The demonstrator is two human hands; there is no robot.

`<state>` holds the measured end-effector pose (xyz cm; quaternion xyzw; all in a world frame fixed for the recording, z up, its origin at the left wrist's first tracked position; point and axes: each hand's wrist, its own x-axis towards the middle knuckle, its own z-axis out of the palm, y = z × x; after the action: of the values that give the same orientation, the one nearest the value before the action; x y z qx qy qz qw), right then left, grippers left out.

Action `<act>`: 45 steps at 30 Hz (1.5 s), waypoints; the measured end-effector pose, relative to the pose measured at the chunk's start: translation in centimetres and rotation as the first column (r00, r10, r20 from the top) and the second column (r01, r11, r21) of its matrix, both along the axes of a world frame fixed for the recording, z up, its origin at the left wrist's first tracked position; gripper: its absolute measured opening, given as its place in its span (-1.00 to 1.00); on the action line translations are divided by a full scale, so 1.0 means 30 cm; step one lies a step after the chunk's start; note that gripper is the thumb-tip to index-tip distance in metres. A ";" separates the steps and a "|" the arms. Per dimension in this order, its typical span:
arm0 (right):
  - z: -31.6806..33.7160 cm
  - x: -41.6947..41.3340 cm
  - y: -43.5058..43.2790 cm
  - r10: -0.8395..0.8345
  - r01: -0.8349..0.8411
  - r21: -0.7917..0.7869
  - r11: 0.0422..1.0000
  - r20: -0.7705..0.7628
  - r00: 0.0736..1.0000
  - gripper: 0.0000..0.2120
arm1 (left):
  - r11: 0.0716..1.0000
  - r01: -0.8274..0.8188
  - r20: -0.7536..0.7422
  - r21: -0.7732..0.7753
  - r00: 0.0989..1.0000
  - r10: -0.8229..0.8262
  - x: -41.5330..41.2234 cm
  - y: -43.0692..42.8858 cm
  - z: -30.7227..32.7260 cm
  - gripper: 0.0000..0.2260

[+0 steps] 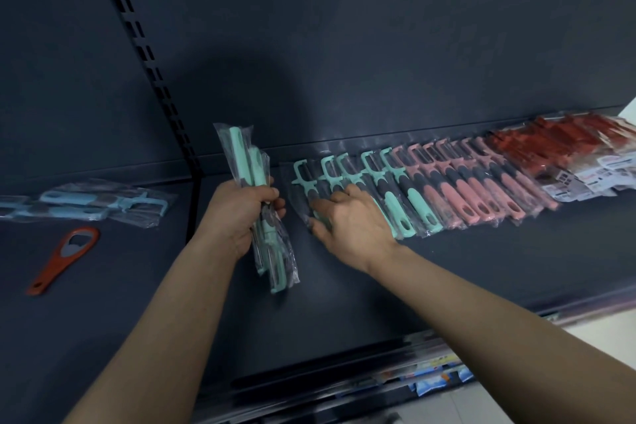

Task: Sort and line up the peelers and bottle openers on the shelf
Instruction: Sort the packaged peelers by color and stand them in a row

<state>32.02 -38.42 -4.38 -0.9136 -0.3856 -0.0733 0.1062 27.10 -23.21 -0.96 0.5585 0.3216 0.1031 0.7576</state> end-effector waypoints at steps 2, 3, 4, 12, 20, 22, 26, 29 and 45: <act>0.003 0.004 0.007 -0.007 0.007 0.004 1.000 -0.043 0.999 -0.67 | 1.000 -0.001 -0.002 0.001 1.000 0.001 -0.002 -0.003 0.001 -0.88; 0.002 0.005 0.009 -0.014 0.014 0.001 1.000 -0.047 0.999 -0.68 | 1.000 0.000 -0.004 0.003 1.000 0.000 -0.002 -0.003 0.001 -0.88; 0.001 0.004 0.010 -0.024 0.024 0.001 1.000 -0.046 0.999 -0.70 | 1.000 0.001 -0.006 0.004 1.000 -0.001 -0.003 -0.004 0.001 -0.88; 0.003 -0.001 -0.010 -0.062 0.064 0.049 0.997 -0.046 0.997 -0.74 | 0.996 0.079 -0.046 -0.032 0.996 -0.080 -0.007 -0.016 0.009 -0.85; 0.001 0.011 -0.012 -0.062 0.078 0.181 0.980 -0.093 0.994 -0.72 | 0.980 0.181 -0.039 -0.080 0.982 -0.185 -0.011 -0.024 0.012 -0.83; 0.018 0.011 0.003 -0.016 0.120 0.373 0.920 -0.271 0.962 -0.80 | 0.975 0.207 -0.025 -0.074 0.977 -0.210 -0.014 -0.026 0.012 -0.81; 0.069 0.017 0.050 0.122 0.389 0.575 0.720 -0.656 0.745 -0.80 | 0.967 0.251 0.021 -0.047 0.968 -0.250 -0.017 -0.034 0.020 -0.80; 0.098 0.031 0.068 0.285 0.550 0.584 0.597 -0.795 0.536 -0.82 | 0.954 0.298 0.017 -0.032 0.955 -0.298 -0.023 -0.035 0.029 -0.80; 0.170 0.051 0.073 0.104 0.332 0.766 0.551 -0.458 0.883 -0.75 | 0.988 -0.107 -0.034 0.113 0.993 0.111 -0.028 0.061 0.045 -0.87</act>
<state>33.56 -36.22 0.71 -0.7690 -0.2072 -0.0381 0.6036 26.24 -21.38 0.39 0.5831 0.3608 0.1506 0.7121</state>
